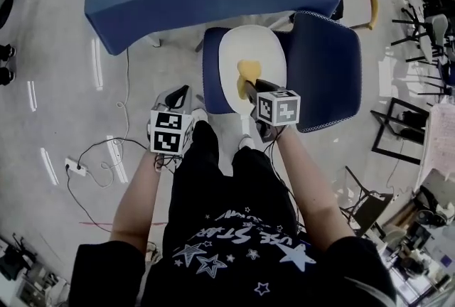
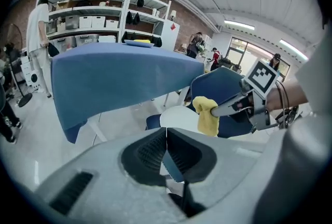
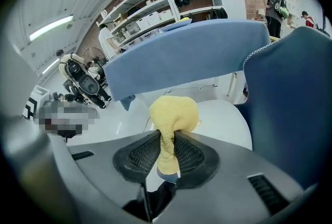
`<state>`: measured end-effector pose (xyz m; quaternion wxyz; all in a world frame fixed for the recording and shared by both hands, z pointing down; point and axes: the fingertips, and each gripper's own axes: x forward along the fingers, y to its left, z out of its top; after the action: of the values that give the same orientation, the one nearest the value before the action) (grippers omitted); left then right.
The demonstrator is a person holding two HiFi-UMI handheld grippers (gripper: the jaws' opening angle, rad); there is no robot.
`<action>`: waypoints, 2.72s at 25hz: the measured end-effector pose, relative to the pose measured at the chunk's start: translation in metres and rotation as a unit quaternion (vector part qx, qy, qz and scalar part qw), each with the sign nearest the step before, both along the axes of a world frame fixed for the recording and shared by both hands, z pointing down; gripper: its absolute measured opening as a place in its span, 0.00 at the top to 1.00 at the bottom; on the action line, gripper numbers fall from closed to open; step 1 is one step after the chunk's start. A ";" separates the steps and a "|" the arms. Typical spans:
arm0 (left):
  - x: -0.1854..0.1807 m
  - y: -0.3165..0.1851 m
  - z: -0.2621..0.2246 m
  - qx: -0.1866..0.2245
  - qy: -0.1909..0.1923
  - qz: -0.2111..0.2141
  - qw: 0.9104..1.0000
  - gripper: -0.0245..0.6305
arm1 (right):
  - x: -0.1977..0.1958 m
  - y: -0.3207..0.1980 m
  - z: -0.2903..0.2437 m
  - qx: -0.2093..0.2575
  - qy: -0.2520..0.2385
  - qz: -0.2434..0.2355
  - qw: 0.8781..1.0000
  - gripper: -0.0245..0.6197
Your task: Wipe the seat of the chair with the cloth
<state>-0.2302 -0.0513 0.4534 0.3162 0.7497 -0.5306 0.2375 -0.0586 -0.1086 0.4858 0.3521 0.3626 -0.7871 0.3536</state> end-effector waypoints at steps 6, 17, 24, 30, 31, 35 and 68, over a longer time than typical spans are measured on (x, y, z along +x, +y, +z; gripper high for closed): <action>0.000 -0.024 0.036 -0.006 0.002 0.020 1.000 0.93 | -0.021 -0.026 0.038 -0.003 0.026 -0.022 0.999 0.84; -0.001 -0.065 0.097 -0.029 0.009 -0.014 0.999 0.93 | -0.043 -0.088 0.124 -0.016 0.040 -0.066 0.997 0.84; 0.011 -0.086 0.126 -0.046 -0.001 -0.024 0.999 0.93 | -0.060 -0.113 0.181 -0.032 0.039 -0.107 0.993 0.84; 0.029 -0.094 0.151 -0.064 -0.006 -0.022 0.998 0.93 | -0.073 -0.132 0.211 -0.049 0.019 -0.131 0.990 0.84; 0.033 -0.096 0.155 -0.068 -0.006 -0.023 0.997 0.93 | -0.071 -0.136 0.215 -0.048 0.021 -0.132 0.990 0.84; 0.050 -0.103 0.163 -0.076 -0.004 -0.024 0.997 0.93 | -0.059 -0.150 0.224 -0.040 0.026 -0.150 0.987 0.84; 0.106 -0.122 0.164 -0.076 -0.005 0.032 0.997 0.93 | 0.087 -0.180 0.194 0.011 0.098 -0.072 0.992 0.84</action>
<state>-0.1241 -0.1729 0.6175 0.3620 0.7386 -0.4886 0.2910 0.0283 -0.2885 0.6799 0.4483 0.3416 -0.7768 0.2810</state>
